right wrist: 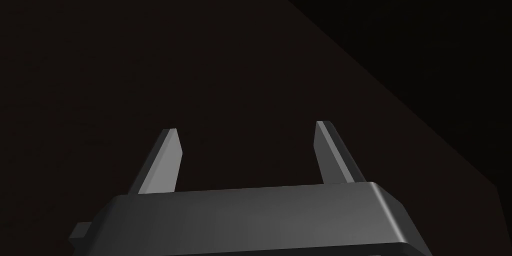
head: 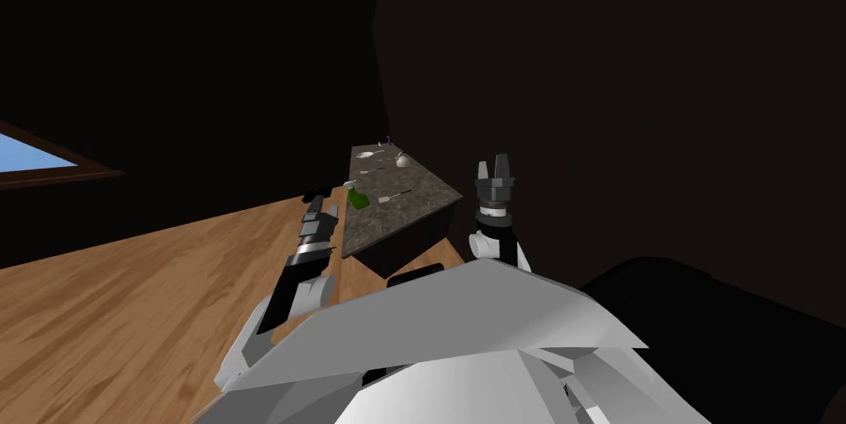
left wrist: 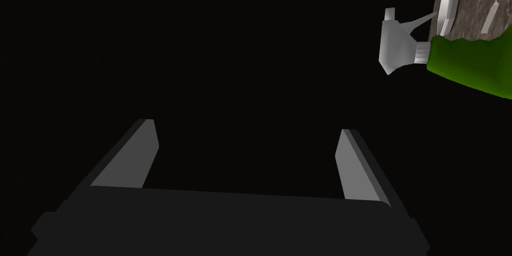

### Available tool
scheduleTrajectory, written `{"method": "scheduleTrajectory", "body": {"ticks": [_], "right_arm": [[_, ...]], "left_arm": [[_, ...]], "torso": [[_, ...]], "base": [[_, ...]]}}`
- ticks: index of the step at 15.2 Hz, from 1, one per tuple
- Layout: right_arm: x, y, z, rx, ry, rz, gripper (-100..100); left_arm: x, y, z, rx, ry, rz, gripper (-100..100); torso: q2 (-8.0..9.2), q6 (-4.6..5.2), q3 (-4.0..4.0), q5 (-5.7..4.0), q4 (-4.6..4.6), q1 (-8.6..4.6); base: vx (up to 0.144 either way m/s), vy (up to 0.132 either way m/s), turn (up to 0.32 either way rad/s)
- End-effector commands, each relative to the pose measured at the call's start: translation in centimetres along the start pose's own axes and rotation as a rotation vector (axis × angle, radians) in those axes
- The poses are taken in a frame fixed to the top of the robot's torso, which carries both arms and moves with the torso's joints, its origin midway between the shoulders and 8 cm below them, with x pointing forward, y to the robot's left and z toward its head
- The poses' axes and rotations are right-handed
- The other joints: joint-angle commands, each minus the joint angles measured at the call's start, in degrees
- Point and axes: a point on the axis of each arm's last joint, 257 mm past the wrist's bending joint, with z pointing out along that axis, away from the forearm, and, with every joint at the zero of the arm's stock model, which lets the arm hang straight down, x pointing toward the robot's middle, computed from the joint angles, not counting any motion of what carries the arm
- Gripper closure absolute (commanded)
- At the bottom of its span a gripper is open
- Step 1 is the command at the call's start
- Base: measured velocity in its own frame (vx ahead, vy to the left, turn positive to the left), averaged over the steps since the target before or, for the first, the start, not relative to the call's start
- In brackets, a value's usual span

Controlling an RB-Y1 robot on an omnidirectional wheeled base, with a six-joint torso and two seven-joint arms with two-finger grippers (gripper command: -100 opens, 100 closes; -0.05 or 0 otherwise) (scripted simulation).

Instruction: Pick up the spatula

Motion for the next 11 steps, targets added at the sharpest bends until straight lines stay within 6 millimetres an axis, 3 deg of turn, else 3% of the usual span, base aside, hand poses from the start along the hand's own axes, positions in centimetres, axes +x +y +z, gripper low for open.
{"method": "scheduleTrajectory", "body": {"ticks": [1,3,4,6,7,9,11], "right_arm": [[0.0,0.0,0.0,0.0,0.0,0.0,0],[0.0,0.0,0.0,0.0,0.0,0.0,0],[0.0,0.0,0.0,0.0,0.0,0.0,0],[0.0,0.0,0.0,0.0,0.0,0.0,0],[0.0,0.0,0.0,0.0,0.0,0.0,0],[0.0,0.0,0.0,0.0,0.0,0.0,0],[0.0,0.0,0.0,0.0,0.0,0.0,0]], "left_arm": [[-0.7,1.8,0.2,-0.059,0.006,-0.013,-100],[-0.7,2.6,0.1,-0.089,0.005,-0.013,-100],[-1.6,4.1,0.2,-0.133,0.007,-0.024,-100],[-1.6,4.8,0.1,-0.161,0.005,-0.023,-100],[-2.6,6.3,0.1,-0.205,0.003,-0.035,-100],[-2.6,7.0,-0.1,-0.235,0.002,-0.034,-100],[-3.8,9.0,-0.3,-0.303,-0.006,-0.046,-100]], "torso": [[0.0,0.0,0.0,0.0,0.0,0.0],[0.02,0.03,0.01,-0.01,0.0,-0.01],[0.0,0.0,0.0,0.0,0.0,0.0],[0.01,0.03,0.0,0.0,0.0,0.0],[0.0,0.0,0.0,0.0,0.0,-0.01],[0.01,0.03,0.0,0.0,0.0,0.0],[-0.01,0.05,-0.01,0.0,0.0,-0.02]], "base": [[-0.033,-0.003,-0.211],[-0.035,0.006,-0.122],[-0.03,0.003,-0.151],[-0.031,0.001,-0.147],[-0.033,0.0,-0.183],[-0.032,0.003,-0.144],[-0.035,-0.003,-0.215]]}}
